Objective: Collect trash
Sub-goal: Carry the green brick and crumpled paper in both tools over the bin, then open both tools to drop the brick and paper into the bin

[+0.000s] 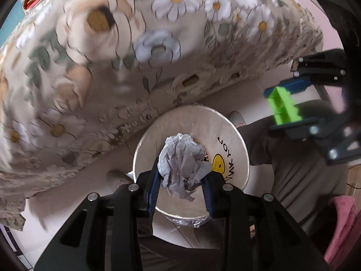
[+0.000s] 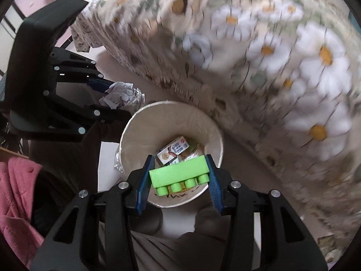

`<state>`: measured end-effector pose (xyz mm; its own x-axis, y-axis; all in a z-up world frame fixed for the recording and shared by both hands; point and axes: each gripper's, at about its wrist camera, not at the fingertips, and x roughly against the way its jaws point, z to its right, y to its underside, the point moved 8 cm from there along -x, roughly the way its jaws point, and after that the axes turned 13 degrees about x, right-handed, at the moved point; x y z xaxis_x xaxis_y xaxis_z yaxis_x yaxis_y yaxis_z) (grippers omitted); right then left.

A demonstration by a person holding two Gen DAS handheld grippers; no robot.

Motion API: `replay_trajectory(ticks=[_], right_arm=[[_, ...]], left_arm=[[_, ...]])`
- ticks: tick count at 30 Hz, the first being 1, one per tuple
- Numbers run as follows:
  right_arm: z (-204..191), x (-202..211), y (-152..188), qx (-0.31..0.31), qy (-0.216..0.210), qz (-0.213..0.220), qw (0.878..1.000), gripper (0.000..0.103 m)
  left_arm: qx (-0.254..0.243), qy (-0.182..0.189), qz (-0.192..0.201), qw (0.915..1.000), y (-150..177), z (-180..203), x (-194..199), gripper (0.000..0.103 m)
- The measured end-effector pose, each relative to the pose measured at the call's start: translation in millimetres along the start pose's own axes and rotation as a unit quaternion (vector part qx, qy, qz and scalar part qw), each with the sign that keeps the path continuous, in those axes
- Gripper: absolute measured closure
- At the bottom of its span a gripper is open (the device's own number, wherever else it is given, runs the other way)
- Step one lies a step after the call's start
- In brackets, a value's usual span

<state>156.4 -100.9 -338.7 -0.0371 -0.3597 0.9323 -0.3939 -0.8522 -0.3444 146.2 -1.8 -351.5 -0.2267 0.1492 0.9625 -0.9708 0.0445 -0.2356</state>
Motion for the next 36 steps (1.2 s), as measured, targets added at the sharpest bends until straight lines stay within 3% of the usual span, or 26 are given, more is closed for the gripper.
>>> replay_trajectory(ticks=[17,28,36], right_arm=[[-5.7,-121.2,36.7,-0.058,-0.049,-0.086,0.993,0.057],[-4.2,-159.3,41.8,-0.08,-0.07,-0.109,0.988,0.057],[0.3,-187.8,44.6,-0.065,-0.062,-0.131,0.987,0.057]], left_arm=[[0.056,0.0,-0.07,0.996,18.4,-23.2,-103.9,0.067],[0.077,-0.004,-0.116,0.9902,25.3,-36.4,-152.9,0.067],[0.087,-0.011,-0.138,0.9865,23.4,-42.0,-179.0,0.067]])
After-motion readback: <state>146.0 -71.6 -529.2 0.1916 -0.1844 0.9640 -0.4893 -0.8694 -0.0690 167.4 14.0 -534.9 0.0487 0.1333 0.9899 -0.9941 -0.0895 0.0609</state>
